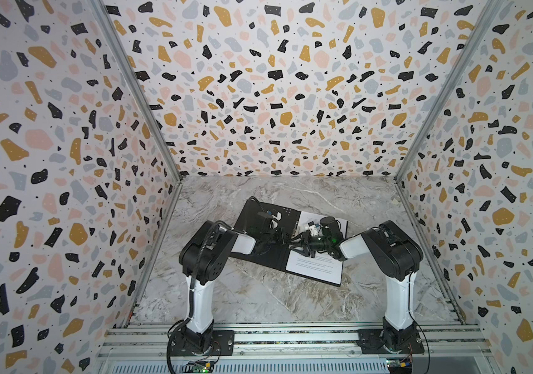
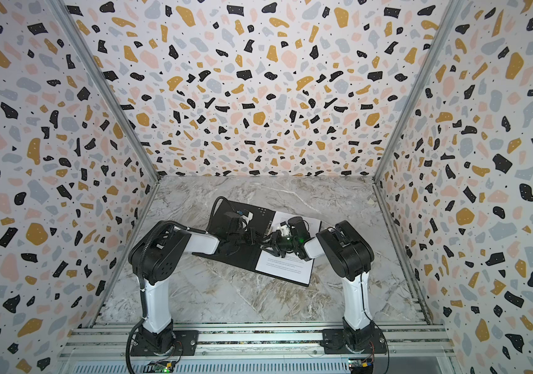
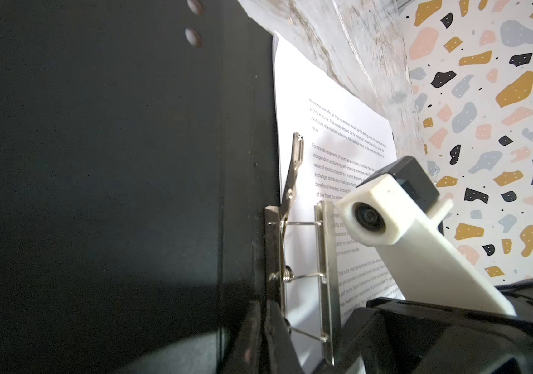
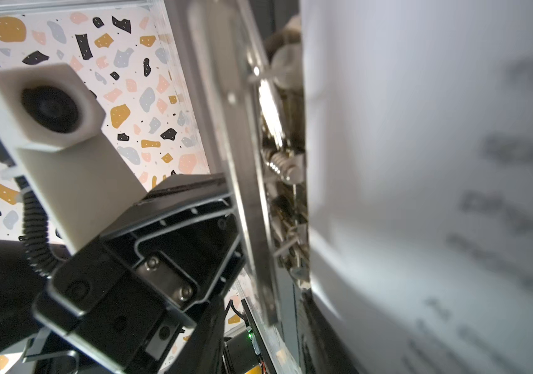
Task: Put the files into the folder
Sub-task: 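Release the clip lever and draw the right gripper back from the folder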
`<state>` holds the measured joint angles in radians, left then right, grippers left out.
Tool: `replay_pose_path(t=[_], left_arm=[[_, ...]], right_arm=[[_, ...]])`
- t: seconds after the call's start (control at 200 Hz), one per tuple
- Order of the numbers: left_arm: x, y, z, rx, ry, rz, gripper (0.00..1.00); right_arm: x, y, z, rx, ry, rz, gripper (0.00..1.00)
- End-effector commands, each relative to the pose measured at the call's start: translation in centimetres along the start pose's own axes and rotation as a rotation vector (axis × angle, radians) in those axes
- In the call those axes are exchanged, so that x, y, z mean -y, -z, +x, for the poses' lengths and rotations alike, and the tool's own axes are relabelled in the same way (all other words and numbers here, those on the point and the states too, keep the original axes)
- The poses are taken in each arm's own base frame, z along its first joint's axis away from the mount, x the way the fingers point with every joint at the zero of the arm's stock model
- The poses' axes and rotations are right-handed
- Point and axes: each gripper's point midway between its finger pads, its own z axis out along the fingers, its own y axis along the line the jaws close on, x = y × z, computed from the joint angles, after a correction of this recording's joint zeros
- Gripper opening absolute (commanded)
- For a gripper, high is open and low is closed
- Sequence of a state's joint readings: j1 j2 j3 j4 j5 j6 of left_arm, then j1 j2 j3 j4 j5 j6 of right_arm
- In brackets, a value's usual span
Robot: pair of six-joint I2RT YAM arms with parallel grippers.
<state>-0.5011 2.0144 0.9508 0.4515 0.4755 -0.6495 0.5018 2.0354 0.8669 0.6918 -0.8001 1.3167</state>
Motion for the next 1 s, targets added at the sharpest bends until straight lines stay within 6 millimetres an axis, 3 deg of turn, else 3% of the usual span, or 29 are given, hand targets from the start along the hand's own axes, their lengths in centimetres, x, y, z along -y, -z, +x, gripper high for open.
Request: replay_pose_path(t=[0.0,0.22,0.415,0.711,0.991], left_arm=[[-3.2,0.1,5.2,-0.158,0.100,-0.094,0.11],[-3.1,0.5,5.0,-0.147,0.114,-0.076,0.12],[-2.4,0.8,4.6,-0.136,0.129,-0.043,0.20],[-1.4,1.3,4.1,-0.126,0.155,0.012,0.25],[-1.5,1.4,4.7,-0.116,0.188,0.032,0.24]], right_arm=[[1.1,0.3,-0.4,0.033,-0.041,0.036,0.39],[-1.1,0.6,-0.7,0.039,-0.021,-0.029,0.42],[-3.0,1.4,-0.8,0.060,0.002,-0.057,0.44],[-7.5,2.4,-0.7,0.057,0.058,-0.161,0.46],[-7.9,5.0,-0.8,0.102,0.075,-0.164,0.47]])
